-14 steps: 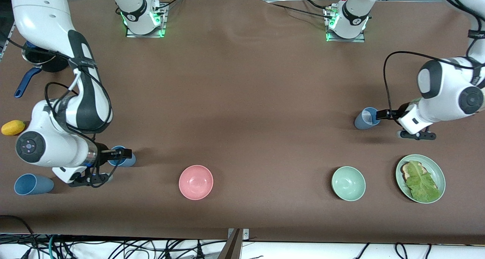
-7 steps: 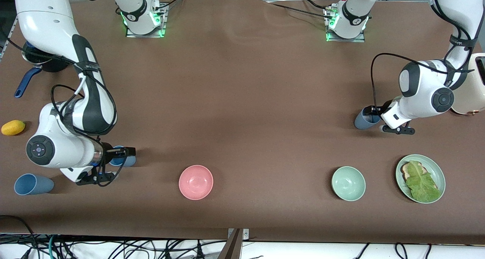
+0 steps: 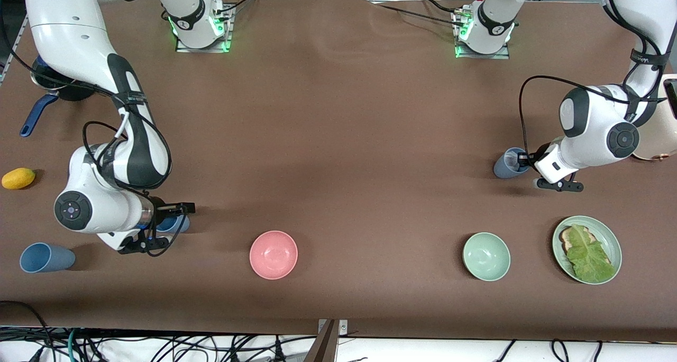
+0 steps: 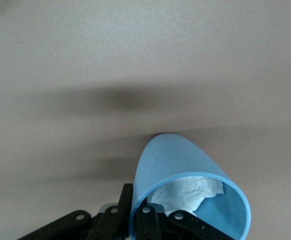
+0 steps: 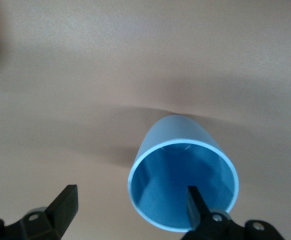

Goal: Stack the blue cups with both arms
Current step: 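Lift and carry both blue cups toward the table center with both grippers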

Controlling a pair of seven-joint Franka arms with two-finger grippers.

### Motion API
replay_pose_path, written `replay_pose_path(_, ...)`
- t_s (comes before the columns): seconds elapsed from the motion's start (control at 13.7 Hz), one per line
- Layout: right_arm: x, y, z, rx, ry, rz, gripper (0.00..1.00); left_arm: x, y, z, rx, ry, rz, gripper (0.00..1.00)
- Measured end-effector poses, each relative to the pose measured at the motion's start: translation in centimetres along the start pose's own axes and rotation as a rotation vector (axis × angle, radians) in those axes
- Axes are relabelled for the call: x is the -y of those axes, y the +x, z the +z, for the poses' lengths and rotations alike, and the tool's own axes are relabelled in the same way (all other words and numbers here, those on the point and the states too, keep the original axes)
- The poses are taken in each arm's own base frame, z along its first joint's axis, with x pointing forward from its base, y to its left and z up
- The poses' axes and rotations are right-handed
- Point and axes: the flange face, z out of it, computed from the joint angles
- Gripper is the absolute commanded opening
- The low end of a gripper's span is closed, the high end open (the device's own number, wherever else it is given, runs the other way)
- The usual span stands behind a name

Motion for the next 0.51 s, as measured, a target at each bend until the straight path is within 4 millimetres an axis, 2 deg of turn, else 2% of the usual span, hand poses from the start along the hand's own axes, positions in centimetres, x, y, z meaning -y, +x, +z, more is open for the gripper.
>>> replay_pose_path(0.15,-0.5,-0.2,0.7,0.005,0.0,0.007,0.54,-1.8,0.7,-1.5,-0.016,-0.002,0.022,0.0)
replay_pose_path(0.22,-0.8,-0.2,0.9,0.007,0.001,0.011,0.34,-3.3,1.0,-2.6,-0.011,-0.006,0.025,0.0)
replay_pose_path(0.29,-1.0,-0.3,1.0,0.009,0.001,0.013,0.08,-5.5,1.2,-3.7,0.001,-0.011,0.019,0.0)
replay_pose_path(0.37,-1.1,-0.3,1.1,0.009,0.002,0.015,0.0,-8.6,1.2,-4.8,0.009,-0.014,0.001,0.0)
replay_pose_path(0.51,-1.1,-0.3,1.1,0.01,0.002,0.015,0.0,-16.1,0.7,-5.6,0.011,-0.02,-0.056,0.0)
